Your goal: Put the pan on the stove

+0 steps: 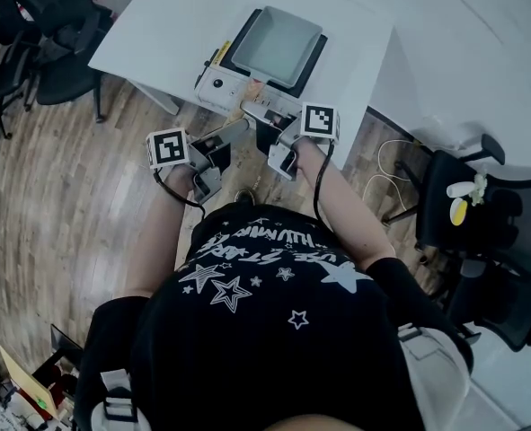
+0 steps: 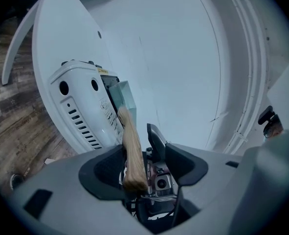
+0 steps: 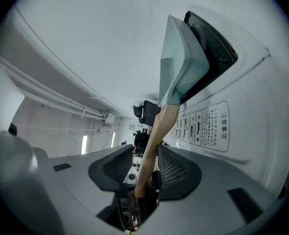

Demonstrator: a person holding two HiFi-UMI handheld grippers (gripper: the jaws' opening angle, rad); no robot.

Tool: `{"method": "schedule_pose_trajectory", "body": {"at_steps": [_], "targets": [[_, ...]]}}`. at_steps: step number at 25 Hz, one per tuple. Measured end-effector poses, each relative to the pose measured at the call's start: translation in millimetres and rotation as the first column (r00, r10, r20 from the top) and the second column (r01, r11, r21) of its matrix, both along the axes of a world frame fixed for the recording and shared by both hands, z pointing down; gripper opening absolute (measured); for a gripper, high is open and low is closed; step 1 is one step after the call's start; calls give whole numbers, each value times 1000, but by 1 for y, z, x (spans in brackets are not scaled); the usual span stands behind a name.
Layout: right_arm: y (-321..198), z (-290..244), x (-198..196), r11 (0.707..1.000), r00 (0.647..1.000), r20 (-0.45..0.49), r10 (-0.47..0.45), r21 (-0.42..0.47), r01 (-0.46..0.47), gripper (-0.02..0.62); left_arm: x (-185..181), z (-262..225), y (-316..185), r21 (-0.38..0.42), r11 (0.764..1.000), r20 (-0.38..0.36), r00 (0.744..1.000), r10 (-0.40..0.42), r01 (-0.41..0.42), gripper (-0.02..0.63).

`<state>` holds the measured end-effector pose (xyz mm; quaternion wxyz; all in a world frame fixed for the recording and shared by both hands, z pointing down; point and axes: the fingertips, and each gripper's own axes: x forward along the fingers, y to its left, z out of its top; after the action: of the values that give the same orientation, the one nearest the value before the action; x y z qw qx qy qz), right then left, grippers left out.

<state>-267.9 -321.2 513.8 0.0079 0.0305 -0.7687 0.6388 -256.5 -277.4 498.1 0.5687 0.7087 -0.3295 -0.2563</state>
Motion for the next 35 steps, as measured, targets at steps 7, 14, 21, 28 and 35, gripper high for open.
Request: {"method": "schedule_pose_trajectory", "body": {"at_steps": [7, 14, 21, 28, 35], "targets": [[4, -4, 12, 1000, 1000, 0, -11, 12, 11, 158, 0, -10, 4, 32, 997, -25, 998, -65, 66, 265], [17, -4, 13, 999, 999, -6, -40, 7, 40, 158, -9, -4, 17, 17, 990, -25, 990, -136, 137, 281], [33, -10, 25, 997, 997, -15, -71, 24, 71, 158, -3, -4, 41, -4, 977, -35, 976, -214, 214, 281], [54, -17, 65, 992, 998, -33, -55, 109, 58, 96, 25, -16, 66, 50, 956, 15, 956, -292, 290, 279], [67, -60, 98, 951, 999, -25, -45, 306, 51, 31, 52, -49, 92, 203, 928, 283, 888, -362, 313, 247]]}}
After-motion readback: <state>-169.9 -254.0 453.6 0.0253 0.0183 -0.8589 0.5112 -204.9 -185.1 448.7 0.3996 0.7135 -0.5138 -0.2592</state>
